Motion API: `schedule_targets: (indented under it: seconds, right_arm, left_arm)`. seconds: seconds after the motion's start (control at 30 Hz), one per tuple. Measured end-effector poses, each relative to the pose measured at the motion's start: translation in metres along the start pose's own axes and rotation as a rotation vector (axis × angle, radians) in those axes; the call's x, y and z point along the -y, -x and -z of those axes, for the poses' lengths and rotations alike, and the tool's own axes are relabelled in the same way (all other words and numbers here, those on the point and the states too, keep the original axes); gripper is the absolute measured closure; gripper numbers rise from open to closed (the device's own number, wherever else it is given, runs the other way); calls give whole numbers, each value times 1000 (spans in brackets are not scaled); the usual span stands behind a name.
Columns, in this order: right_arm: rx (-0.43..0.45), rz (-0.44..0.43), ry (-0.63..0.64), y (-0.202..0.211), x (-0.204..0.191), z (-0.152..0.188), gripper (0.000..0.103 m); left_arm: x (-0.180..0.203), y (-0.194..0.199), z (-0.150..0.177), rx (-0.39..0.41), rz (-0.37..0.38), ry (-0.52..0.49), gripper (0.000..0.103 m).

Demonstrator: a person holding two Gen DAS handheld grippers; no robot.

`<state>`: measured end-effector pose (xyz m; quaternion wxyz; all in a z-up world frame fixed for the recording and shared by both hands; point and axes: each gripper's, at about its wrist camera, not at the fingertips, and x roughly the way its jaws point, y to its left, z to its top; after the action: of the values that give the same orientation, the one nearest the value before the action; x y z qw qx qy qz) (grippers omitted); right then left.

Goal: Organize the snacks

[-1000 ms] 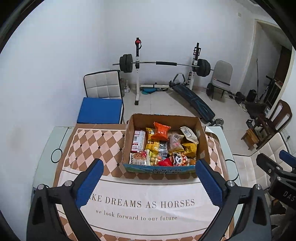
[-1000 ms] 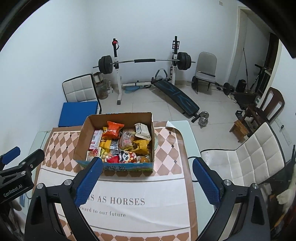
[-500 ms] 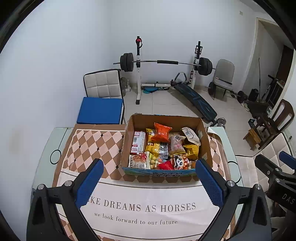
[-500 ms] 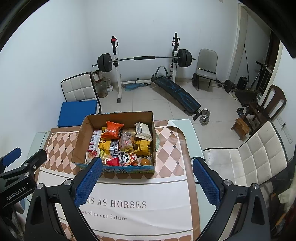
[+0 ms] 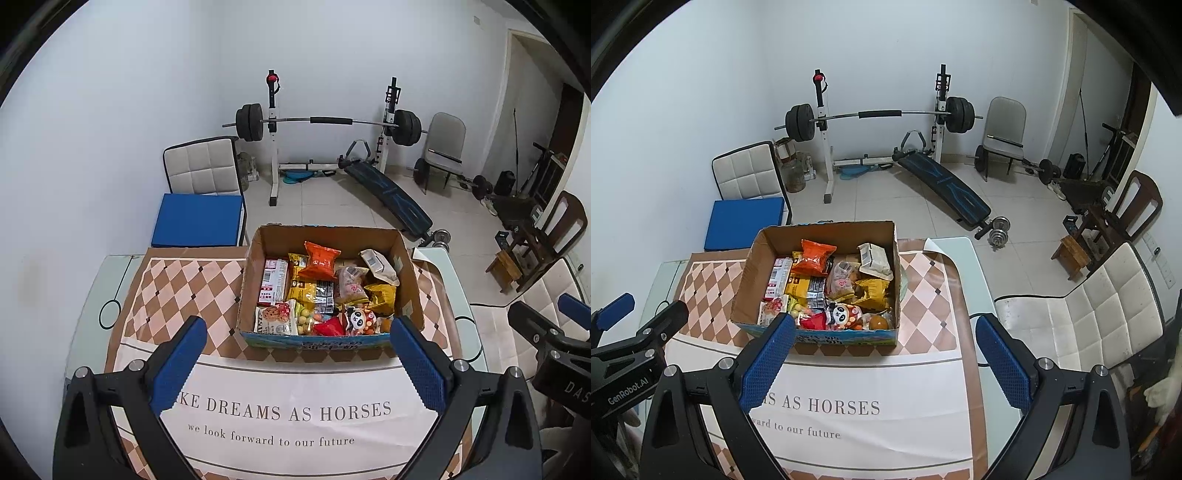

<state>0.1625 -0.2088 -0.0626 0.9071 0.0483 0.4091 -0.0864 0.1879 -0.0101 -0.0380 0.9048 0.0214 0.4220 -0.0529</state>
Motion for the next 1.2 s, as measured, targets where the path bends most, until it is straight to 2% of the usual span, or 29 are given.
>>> schedule_targets:
  seconds: [1.2]
  right_arm:
    - [-2, -10, 2, 1, 8, 3, 3]
  left_arm:
    - [3, 0, 0, 5, 17, -29, 1]
